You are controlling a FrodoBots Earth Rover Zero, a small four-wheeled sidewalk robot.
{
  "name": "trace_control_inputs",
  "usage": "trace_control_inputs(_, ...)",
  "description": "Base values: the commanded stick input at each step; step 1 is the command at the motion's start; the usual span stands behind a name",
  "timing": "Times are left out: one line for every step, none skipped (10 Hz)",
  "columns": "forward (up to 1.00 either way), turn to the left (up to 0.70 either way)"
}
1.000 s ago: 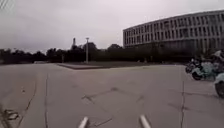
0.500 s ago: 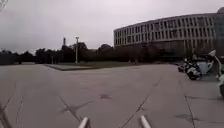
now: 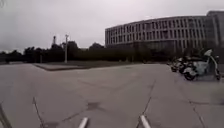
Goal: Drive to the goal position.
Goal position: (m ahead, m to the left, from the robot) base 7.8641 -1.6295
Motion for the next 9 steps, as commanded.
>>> trace_control_inputs(1.00,-0.31)
trace_control_inputs(1.00,-0.31)
trace_control_inputs(1.00,-0.31)
trace_control_inputs(1.00,-0.32)
trace_control_inputs(1.00,-0.32)
trace_control_inputs(1.00,-0.32)
trace_control_inputs(1.00,-0.32)
trace_control_inputs(1.00,-0.31)
trace_control_inputs(1.00,-0.31)
